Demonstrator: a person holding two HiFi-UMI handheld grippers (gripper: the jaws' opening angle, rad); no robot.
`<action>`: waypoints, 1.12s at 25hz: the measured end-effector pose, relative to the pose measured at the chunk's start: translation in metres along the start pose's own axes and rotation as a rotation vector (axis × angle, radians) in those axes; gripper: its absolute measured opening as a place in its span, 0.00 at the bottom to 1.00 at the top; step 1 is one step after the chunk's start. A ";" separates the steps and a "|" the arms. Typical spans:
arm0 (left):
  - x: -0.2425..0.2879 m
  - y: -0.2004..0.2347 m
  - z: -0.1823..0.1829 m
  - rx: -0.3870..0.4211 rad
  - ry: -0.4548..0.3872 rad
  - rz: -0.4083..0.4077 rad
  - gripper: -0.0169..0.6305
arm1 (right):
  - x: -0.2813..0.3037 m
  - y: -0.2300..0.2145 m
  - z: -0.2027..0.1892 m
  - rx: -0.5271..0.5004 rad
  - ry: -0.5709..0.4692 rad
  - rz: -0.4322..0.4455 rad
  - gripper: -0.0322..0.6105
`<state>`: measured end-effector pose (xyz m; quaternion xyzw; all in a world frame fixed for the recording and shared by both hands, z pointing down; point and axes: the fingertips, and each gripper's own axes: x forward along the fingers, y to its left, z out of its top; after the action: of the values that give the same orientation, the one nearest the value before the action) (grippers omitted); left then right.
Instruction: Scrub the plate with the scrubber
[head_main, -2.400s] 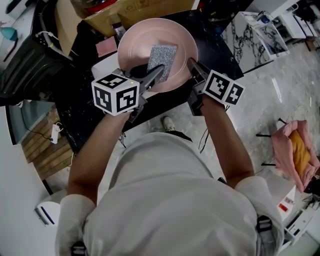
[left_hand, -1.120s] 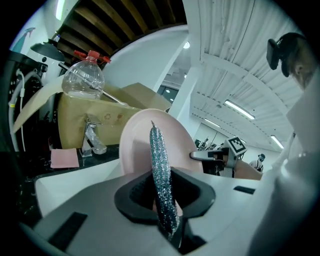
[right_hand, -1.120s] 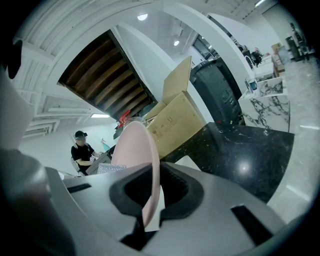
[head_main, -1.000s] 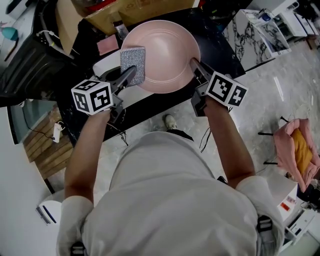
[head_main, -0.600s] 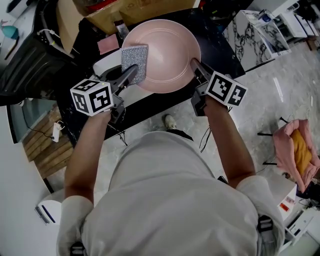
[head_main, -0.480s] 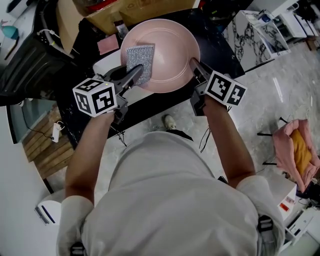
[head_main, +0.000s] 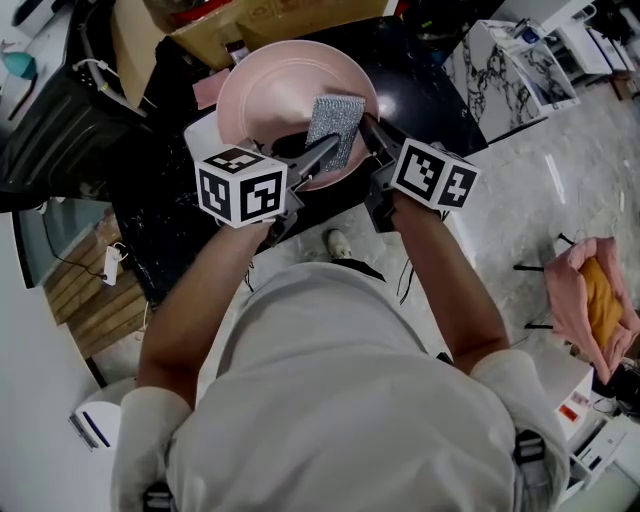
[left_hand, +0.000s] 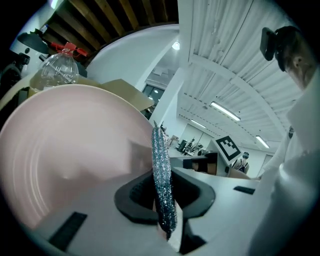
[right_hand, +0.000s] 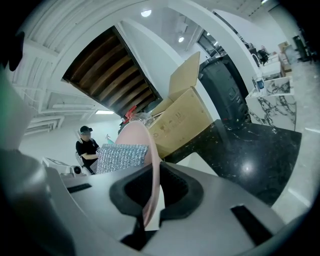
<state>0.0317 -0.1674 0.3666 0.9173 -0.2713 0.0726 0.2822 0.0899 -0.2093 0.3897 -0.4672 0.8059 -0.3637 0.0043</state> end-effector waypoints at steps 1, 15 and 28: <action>0.001 0.001 0.000 -0.002 0.000 0.004 0.12 | -0.001 0.001 0.000 -0.002 0.000 0.003 0.08; -0.023 0.028 -0.001 0.007 0.006 0.081 0.12 | -0.011 0.003 -0.001 -0.011 0.002 0.022 0.09; -0.069 0.071 0.009 0.025 -0.007 0.198 0.13 | -0.018 -0.009 0.000 -0.006 0.000 0.007 0.09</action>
<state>-0.0651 -0.1901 0.3736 0.8898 -0.3605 0.1003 0.2612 0.1064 -0.1983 0.3893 -0.4644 0.8086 -0.3612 0.0039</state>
